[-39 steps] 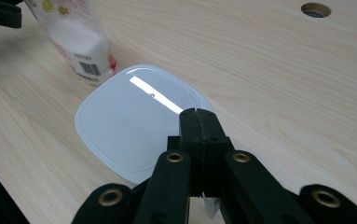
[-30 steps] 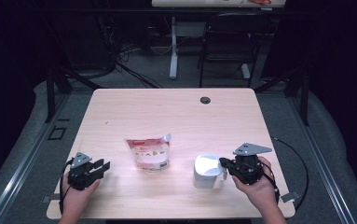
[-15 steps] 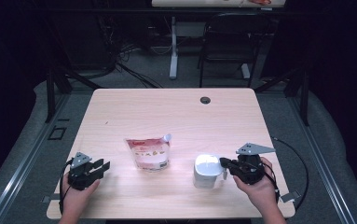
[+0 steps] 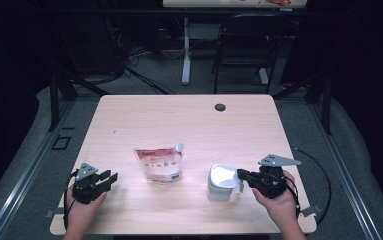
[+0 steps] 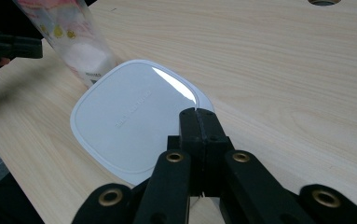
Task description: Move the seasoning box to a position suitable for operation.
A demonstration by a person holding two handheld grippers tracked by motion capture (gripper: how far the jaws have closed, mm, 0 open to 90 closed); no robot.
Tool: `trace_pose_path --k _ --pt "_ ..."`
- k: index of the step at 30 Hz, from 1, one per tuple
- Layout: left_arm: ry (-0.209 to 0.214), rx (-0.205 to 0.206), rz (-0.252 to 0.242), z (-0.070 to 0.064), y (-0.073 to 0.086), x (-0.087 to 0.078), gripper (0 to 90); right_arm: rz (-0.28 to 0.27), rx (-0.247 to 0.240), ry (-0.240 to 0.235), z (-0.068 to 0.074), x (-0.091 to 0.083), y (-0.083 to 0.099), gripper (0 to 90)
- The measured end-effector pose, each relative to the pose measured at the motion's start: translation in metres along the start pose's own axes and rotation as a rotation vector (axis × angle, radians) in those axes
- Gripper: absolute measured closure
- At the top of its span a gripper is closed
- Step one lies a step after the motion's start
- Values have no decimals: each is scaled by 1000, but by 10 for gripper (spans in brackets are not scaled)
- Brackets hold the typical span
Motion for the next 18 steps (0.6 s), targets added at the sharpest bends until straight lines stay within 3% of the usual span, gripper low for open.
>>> trace_pose_path --k 18 --pt "2 4 2 -1 0 0 641 -33 57 -6 -4 -3 4 900"
Point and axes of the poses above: each handheld gripper's, and its own axes: x roughly forward along the jaws, y roughly out of its underside, z roughly to its left, the point moved 6 cm from there along x, roughly forward along the jaws, and after that the axes turned 15 degrees about -z, right-handed, at the moved point
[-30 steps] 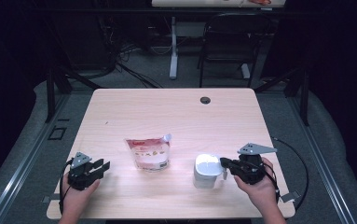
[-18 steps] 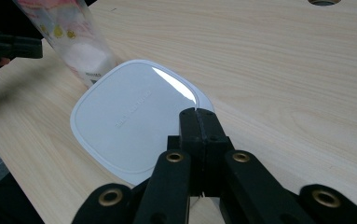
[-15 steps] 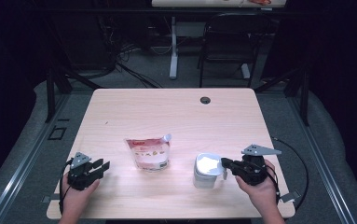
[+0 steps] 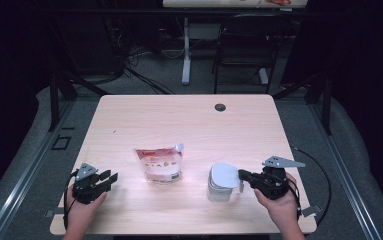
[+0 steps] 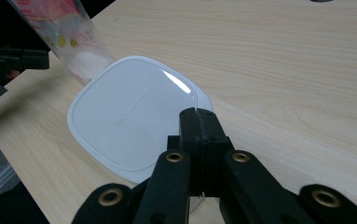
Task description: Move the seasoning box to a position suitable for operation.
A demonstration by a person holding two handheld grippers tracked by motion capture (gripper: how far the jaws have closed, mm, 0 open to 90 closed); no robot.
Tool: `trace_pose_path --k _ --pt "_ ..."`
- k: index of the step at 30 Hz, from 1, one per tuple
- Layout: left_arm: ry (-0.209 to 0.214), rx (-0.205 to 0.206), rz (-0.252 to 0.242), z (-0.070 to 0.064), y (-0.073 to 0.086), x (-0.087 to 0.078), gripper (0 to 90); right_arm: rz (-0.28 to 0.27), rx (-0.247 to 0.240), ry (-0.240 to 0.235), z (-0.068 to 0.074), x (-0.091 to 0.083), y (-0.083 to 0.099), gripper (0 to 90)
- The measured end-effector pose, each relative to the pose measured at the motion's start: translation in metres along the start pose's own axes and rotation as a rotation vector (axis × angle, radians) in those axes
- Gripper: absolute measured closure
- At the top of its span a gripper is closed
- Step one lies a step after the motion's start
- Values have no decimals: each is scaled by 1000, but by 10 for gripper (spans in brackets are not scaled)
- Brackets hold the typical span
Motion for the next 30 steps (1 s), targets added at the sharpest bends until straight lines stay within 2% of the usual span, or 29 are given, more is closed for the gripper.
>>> trace_pose_path --k 7,8,21,30 --pt "1 0 -1 0 0 0 640 -7 24 -6 -1 0 1 900" --pt "2 -1 -2 0 0 0 640 -13 40 -10 -2 0 1 900" --pt "2 2 0 0 0 -1 636 -14 51 1 -4 -5 6 900" --pt "2 1 -1 0 0 0 636 -8 82 6 -9 -4 11 900"
Point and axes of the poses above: each handheld gripper's, and its own axes: x roughly forward along the jaws, y roughly out of its underside, z roughly to its left, the point moved 6 cm from there along x, roughly forward along the jaws, and after that the axes turned 15 degrees about -z, right-handed, at the moved point
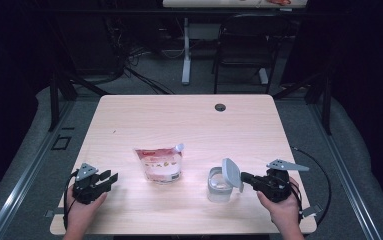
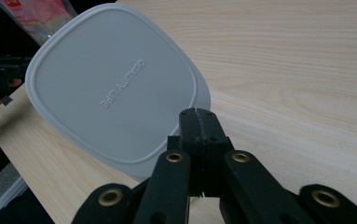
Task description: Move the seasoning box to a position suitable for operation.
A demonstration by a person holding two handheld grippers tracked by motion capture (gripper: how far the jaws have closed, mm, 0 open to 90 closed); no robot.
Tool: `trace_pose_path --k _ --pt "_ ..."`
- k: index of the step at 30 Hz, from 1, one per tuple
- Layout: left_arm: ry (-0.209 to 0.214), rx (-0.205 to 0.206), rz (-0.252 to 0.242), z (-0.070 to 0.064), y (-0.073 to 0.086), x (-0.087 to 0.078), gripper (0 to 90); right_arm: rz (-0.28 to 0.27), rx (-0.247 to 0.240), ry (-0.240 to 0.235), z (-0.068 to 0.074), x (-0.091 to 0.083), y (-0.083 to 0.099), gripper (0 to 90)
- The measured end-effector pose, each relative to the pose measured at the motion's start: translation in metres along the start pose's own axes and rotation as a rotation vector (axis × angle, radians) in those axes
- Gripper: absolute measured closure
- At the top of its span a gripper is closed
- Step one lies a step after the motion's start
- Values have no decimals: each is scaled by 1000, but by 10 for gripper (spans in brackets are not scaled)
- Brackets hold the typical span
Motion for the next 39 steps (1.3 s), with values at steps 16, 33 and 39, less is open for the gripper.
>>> trace_pose_path --k 16,33,39 --pt "-1 2 -1 0 0 -1 636 14 5 14 -2 3 4 900" --pt "0 2 -1 1 -1 -1 636 16 10 34 -10 3 8 900" --pt "-3 -1 -7 1 -1 -2 635 -17 -42 87 -14 1 9 853"
Point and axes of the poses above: each handheld gripper's, and its own axes: x roughly forward along the jaws, y roughly out of its underside, z roughly to its left, the point moved 6 cm from there along x, roughly forward along the jaws, and after that the axes turned 15 degrees about -z, right-handed, at the moved point
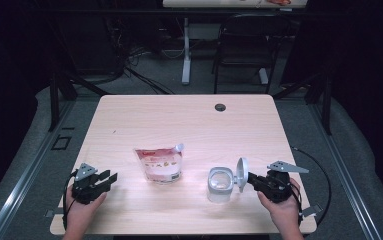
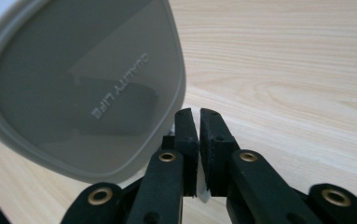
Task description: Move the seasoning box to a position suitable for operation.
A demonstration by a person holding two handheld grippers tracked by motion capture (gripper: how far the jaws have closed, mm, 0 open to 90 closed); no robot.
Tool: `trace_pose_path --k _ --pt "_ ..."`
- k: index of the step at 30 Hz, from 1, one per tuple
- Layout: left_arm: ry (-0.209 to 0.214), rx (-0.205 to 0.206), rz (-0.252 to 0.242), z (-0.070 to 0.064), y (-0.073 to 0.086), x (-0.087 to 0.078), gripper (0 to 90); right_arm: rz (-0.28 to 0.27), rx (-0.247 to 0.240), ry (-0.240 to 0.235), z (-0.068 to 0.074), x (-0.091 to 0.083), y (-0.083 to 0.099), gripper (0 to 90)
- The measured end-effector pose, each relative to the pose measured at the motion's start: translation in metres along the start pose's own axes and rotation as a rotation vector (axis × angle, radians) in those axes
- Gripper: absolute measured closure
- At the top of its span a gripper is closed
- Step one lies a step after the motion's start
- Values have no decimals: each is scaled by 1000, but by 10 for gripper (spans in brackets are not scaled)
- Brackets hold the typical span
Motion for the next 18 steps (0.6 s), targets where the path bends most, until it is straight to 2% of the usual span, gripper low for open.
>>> trace_pose_path --k 3,6,7,10,11,13,14,15,18 --pt "0 1 0 0 0 0 635 0 -27 31 -4 -5 3 846" --pt "-1 3 0 0 0 -1 634 -1 -61 48 -8 -11 5 792" --pt "-1 3 0 0 0 -1 634 23 -56 50 -9 -12 8 768" --pt "1 5 1 -1 0 0 634 50 -38 27 -10 -14 15 723" --pt "1 6 0 -1 0 0 634 70 -60 32 -10 -15 19 702" --pt "1 6 0 -1 0 0 633 72 -94 44 -10 -15 22 662" --pt "1 6 0 -1 0 0 633 72 -94 44 -10 -15 22 662" --pt "1 6 2 -1 0 0 633 72 -128 52 -10 -17 25 637" --pt "1 5 2 -1 0 0 632 58 -137 48 -8 -17 26 633"
Point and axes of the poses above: each handheld gripper's, and its own axes: x roughly forward along the jaws, y roughly out of its underside, z roughly to its left, the point moved 6 cm from there along x, roughly forward along the jaws, and after that the axes turned 15 degrees about -z, right-handed, at the moved point
